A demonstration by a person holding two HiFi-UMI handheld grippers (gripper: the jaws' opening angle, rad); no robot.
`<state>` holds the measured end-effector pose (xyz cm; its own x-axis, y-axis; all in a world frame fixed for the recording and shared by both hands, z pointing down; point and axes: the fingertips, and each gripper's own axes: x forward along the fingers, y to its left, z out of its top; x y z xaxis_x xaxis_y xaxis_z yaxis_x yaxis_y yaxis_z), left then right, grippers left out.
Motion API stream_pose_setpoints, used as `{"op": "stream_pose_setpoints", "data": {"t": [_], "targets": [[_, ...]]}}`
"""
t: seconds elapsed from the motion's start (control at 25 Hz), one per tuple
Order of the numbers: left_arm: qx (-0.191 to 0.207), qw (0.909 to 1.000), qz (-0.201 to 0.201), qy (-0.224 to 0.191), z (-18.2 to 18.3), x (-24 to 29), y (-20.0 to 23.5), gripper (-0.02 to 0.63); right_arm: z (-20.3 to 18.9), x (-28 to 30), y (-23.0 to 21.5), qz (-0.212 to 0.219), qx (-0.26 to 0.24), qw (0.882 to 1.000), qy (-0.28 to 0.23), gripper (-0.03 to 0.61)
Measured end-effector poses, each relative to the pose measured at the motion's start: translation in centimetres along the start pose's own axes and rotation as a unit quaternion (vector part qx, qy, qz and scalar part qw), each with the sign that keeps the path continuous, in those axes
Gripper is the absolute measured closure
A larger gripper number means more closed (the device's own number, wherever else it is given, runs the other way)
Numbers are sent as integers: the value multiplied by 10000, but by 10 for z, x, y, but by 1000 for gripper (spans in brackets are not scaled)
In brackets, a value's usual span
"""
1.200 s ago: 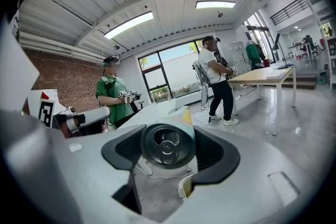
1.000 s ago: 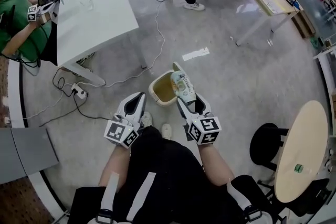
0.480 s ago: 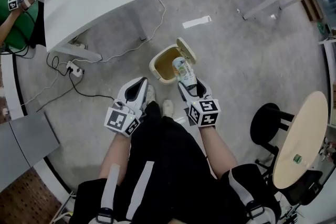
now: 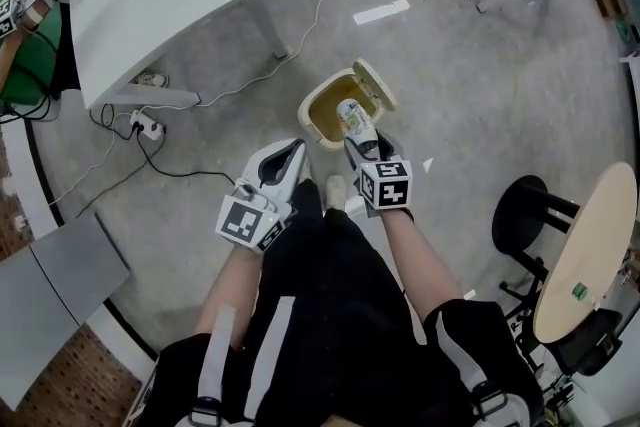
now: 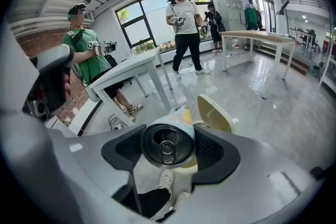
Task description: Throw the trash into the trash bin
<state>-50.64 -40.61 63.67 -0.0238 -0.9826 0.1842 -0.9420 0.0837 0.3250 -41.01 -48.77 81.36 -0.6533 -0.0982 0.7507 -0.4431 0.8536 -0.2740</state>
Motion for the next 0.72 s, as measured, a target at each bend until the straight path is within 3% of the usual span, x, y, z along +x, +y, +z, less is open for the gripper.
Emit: {"op": "stream_pose_setpoints", "data": {"t": [0.2,0.36,0.56,0.72], "targets": [[21,9998,-187,83,5,3,11,609,-20,45,-5,-92,-126,9981,588,298],[106,9998,-141,125,7,-6,29,609,-34,75,-5,-87,-556,9921,1120,298],[116,9994,53,323,3,-19,51,609,-51,110,-9,-102,-1221,9776,1713,298],[22,9994,195,296,0,-27,73,609,-63,131,-9,-109,-1946,9573,2134,296]]}}
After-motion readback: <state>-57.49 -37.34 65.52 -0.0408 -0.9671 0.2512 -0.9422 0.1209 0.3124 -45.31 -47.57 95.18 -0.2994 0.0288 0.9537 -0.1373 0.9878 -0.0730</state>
